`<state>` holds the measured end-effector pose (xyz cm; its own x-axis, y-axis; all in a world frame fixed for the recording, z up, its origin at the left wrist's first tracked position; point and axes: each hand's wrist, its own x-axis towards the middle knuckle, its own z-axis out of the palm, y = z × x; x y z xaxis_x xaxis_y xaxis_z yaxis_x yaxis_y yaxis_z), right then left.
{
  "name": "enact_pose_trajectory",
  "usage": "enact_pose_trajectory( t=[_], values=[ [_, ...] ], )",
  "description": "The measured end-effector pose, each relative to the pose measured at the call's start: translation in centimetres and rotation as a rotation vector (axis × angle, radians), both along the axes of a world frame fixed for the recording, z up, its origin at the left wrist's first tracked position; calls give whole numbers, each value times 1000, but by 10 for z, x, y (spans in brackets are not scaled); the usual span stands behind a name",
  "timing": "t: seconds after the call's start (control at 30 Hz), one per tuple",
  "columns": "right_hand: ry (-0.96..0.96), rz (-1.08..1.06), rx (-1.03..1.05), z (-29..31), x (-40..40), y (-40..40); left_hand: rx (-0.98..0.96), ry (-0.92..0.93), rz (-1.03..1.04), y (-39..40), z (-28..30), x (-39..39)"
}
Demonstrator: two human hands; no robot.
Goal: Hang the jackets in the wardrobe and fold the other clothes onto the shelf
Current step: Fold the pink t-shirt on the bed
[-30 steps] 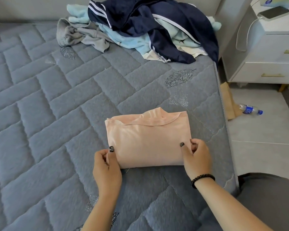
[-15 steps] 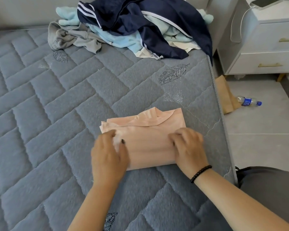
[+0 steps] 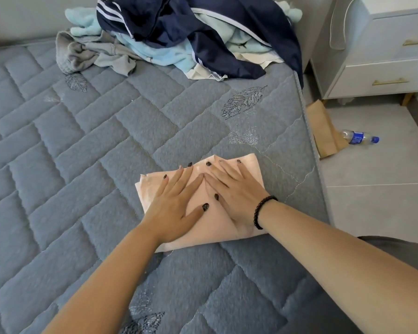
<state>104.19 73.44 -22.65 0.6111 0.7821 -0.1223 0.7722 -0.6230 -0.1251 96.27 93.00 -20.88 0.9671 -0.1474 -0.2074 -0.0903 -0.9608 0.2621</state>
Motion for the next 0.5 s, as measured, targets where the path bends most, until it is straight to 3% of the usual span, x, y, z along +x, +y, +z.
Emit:
enact_pose_trajectory(
  t=[0.17,0.3,0.4,0.5],
  values=[
    [58,-257,37,-13,-1,-4,-31,-65,183,-3,-11,1],
    [113,-558,91,-12,-3,-16,-41,-135,577,-13,-13,-16],
    [173,-767,324,-3,-19,-22,-238,-140,957,-26,-8,-31],
    [258,-945,560,0,-43,-26,-366,-218,1098,-32,-6,-44]
  ],
)
